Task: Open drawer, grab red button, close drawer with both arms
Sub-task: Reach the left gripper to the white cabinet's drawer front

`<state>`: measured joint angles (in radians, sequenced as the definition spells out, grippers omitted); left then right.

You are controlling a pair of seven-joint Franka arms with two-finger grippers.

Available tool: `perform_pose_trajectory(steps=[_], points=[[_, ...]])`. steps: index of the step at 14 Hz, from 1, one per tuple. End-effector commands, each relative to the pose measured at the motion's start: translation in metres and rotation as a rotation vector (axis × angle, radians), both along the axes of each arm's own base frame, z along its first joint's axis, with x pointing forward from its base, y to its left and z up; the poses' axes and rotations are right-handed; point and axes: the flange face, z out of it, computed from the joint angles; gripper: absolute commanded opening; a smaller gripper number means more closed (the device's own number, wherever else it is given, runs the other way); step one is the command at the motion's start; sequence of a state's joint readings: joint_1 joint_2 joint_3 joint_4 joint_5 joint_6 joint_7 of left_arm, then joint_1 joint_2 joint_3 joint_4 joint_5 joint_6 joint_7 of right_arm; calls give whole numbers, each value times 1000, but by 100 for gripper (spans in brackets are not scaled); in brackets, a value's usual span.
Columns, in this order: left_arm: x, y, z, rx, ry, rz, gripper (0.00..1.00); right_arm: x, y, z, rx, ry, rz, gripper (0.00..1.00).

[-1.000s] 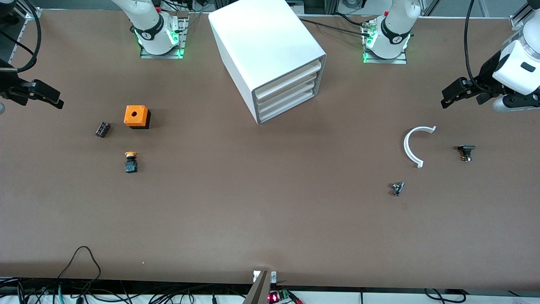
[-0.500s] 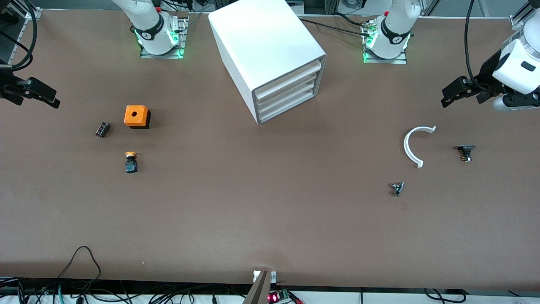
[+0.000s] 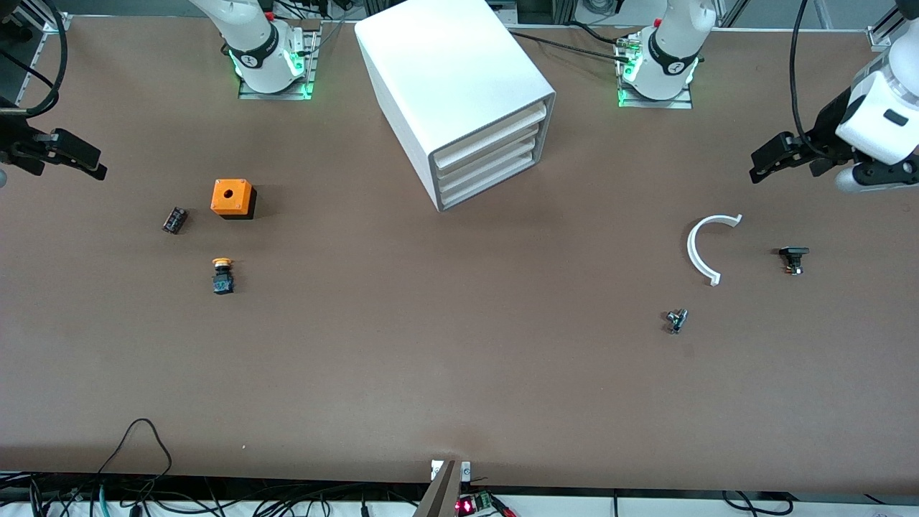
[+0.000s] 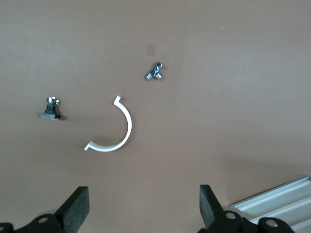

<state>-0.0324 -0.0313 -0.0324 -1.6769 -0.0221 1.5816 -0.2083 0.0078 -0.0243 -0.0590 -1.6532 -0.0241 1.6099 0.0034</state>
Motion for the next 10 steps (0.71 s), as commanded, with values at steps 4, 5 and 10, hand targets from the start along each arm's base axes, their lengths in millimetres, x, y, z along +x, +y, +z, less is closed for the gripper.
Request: perform_pose_trajectory(steps=[4,5,10], points=[[25,-23,-91,-16,234,-66,100,-4,8,6,-12,6,23,100],[24,-38,-107,-39,269,-115,100,-3,8,5,-11,8,21,100],[15,-93,-253,-542,527,-3,100,2,8,-5,-12,26,23,100]])
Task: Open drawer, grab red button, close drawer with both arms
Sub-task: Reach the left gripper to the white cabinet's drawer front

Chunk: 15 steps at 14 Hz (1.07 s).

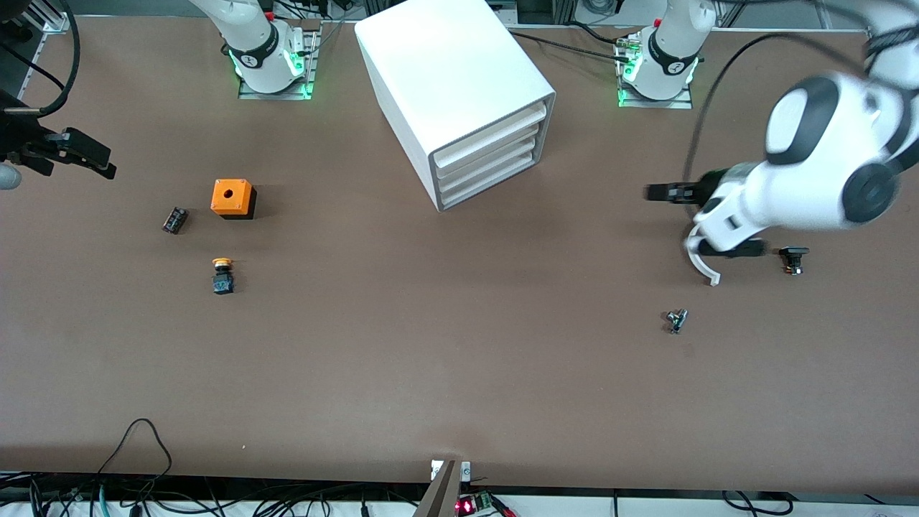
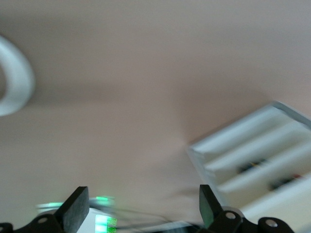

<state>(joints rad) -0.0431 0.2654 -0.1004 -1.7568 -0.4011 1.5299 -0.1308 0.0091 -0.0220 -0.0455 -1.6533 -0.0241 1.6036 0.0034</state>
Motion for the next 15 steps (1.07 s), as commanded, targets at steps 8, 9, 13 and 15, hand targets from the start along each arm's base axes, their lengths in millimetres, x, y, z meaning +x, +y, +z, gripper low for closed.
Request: perform_pose_trajectory(steps=[8,9,13,15], points=[[-113,-156,-159,-390,223,69,100,9,5,-16,-2,31,11,100],[-124,-160,-163,-391,242,59,100,11,6,-21,-1,38,12,100],[-154,-173,-174,-439,244,-45,100,15,38,-30,22,60,62,100],[-165,-177,-176,-445,255,-66,100,20,56,-43,22,72,95,100]])
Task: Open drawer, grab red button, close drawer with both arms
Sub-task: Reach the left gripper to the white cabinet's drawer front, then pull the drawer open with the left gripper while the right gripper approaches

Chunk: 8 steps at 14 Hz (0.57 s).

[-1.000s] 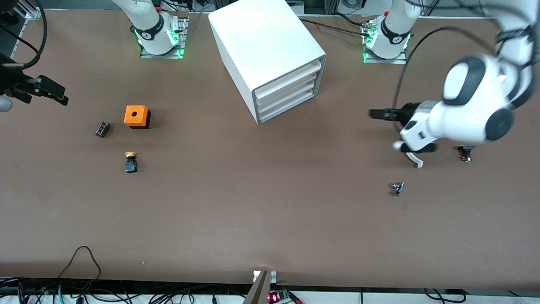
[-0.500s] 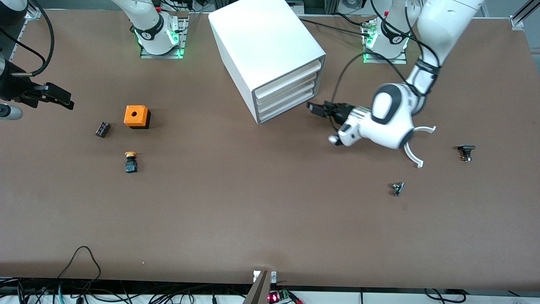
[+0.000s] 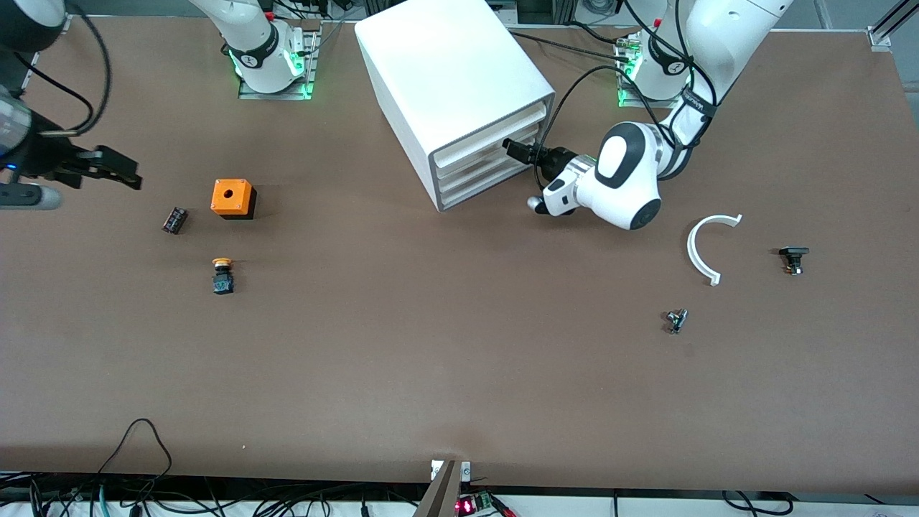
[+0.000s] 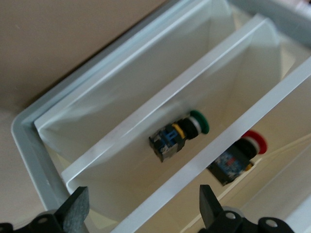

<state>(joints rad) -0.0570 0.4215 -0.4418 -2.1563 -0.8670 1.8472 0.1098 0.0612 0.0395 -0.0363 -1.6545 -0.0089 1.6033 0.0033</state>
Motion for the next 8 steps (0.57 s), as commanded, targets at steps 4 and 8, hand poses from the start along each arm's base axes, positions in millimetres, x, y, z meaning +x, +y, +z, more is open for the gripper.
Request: perform_pose_trajectory(steps=[4,8], points=[[-20,-2,-1,-44,-59,-4,68,13,73,-22,37,-14,113,100],[-7,8,-4,-66,-126,10,0,8,144,-33,76,-22,218,100]])
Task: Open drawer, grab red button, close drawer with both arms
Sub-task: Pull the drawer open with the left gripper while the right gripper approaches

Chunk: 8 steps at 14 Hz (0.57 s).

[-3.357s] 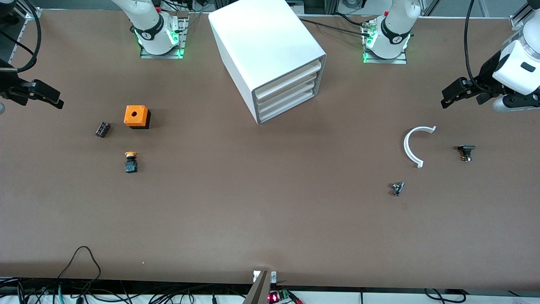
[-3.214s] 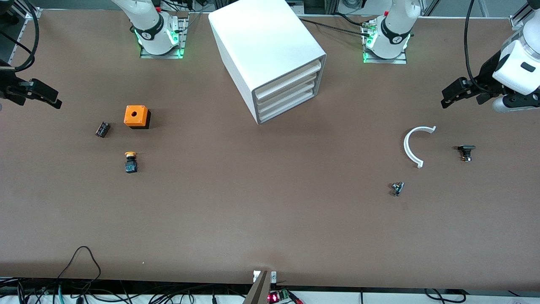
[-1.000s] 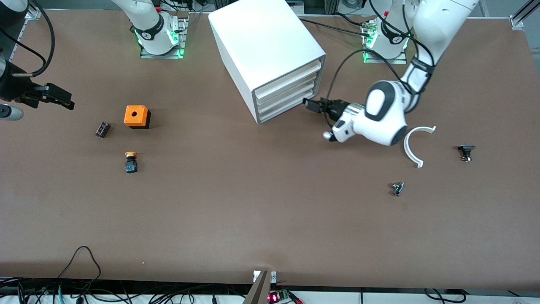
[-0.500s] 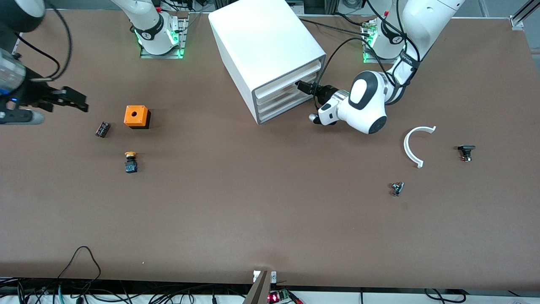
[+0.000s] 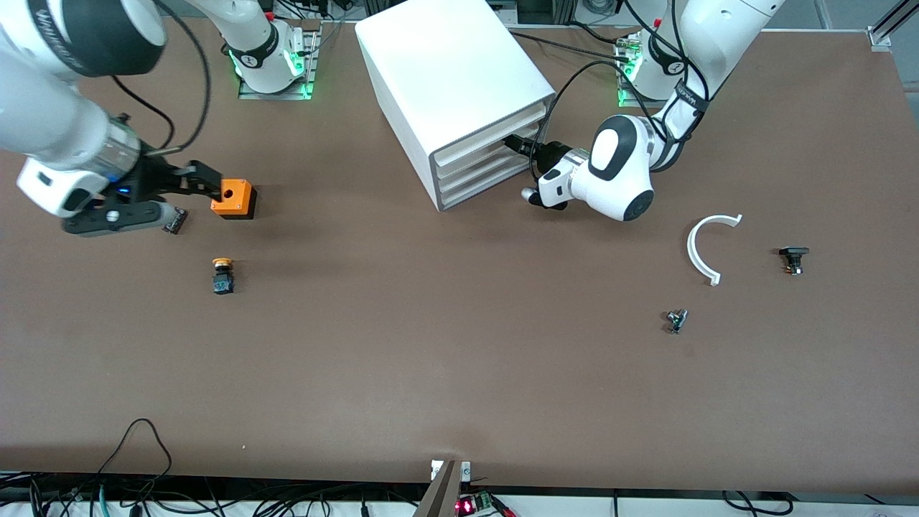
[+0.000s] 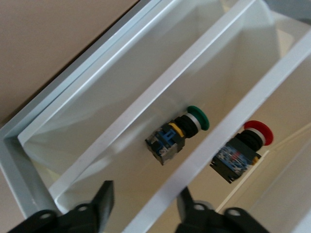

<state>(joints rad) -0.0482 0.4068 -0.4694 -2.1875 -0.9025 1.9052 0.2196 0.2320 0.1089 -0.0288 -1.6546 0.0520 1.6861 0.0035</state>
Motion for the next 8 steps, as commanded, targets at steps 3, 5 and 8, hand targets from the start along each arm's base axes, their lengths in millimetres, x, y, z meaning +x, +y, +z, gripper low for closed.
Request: perform_pose_trajectory(steps=[3,5,8], points=[[50,63,4,35,-114,134,0,-17,95,-2,20,-28,147,100],[85,95,15,57,-179,221,0,-21,129,5,28,-48,197,100],[110,110,31,93,-273,271,94,-23,176,10,45,-72,282,100]])
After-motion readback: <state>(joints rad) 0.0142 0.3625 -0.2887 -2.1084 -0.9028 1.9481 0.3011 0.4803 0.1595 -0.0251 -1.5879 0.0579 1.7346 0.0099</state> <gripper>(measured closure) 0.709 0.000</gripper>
